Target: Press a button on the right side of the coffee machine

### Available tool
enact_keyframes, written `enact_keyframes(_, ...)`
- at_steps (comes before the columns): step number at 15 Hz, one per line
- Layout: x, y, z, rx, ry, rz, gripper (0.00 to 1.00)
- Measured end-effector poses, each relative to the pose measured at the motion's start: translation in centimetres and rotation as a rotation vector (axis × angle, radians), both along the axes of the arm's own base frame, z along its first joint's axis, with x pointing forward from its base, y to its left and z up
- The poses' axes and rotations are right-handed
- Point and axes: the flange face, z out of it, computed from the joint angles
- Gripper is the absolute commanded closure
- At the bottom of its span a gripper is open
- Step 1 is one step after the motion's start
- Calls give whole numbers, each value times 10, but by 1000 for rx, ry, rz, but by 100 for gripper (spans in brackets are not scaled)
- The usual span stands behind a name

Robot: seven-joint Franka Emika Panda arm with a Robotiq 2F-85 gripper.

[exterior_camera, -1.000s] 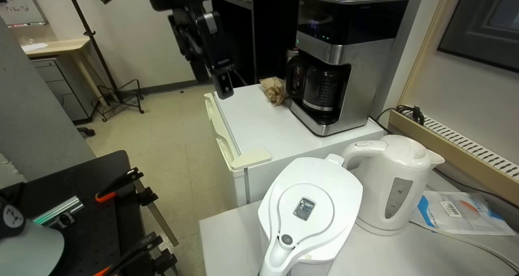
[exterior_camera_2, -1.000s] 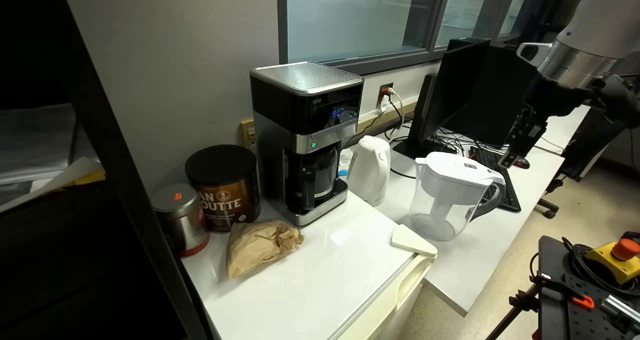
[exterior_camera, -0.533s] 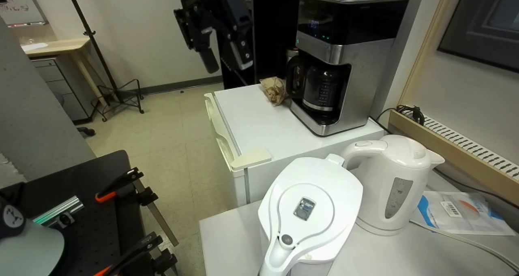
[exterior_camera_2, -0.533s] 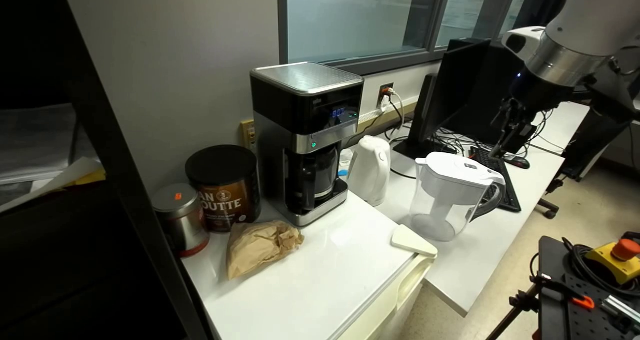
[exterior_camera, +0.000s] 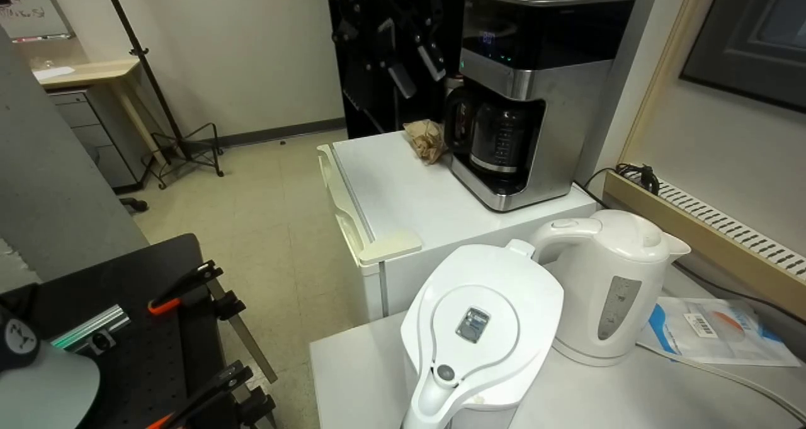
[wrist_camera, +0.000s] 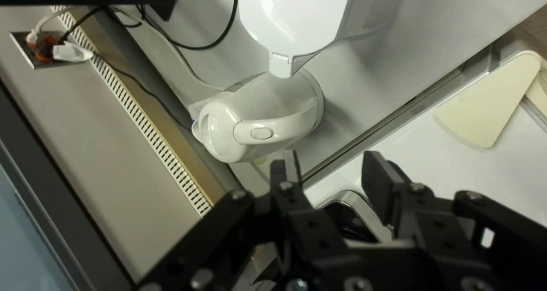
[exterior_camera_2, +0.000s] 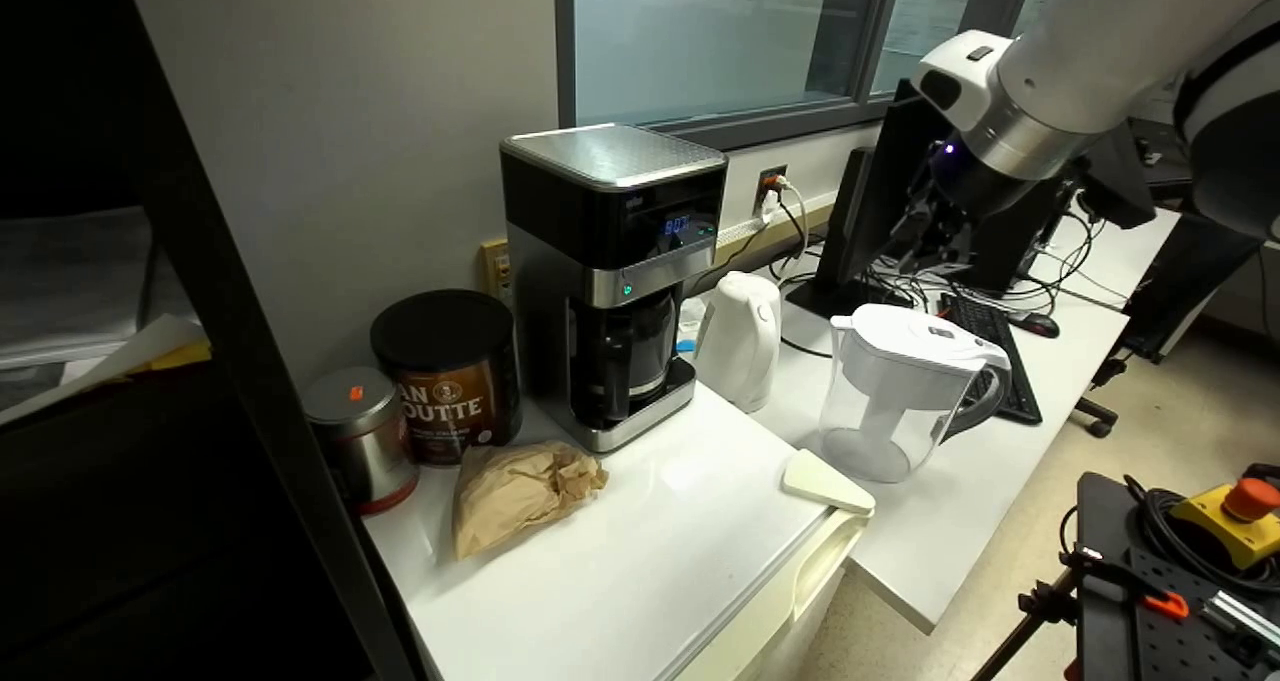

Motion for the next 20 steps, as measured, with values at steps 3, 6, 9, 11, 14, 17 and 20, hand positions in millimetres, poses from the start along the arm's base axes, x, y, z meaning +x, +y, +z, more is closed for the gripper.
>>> enact_keyframes(3, 21, 9, -7, -44, -13, 71, 100)
enact_keyframes(6, 39, 20, -13, -71, -28, 120, 100)
enact_keyframes(9, 56, 31, -17, -86, -37, 158, 100)
enact_keyframes(11, 66, 38, -20, -94, -41, 177, 100)
enact_keyframes(14, 83, 47, -22, -99, -48, 198, 100)
enact_keyframes(17, 101, 51, -25, -97, -52, 207, 100)
enact_keyframes(20, 118, 53, -29, -94, -55, 208, 100)
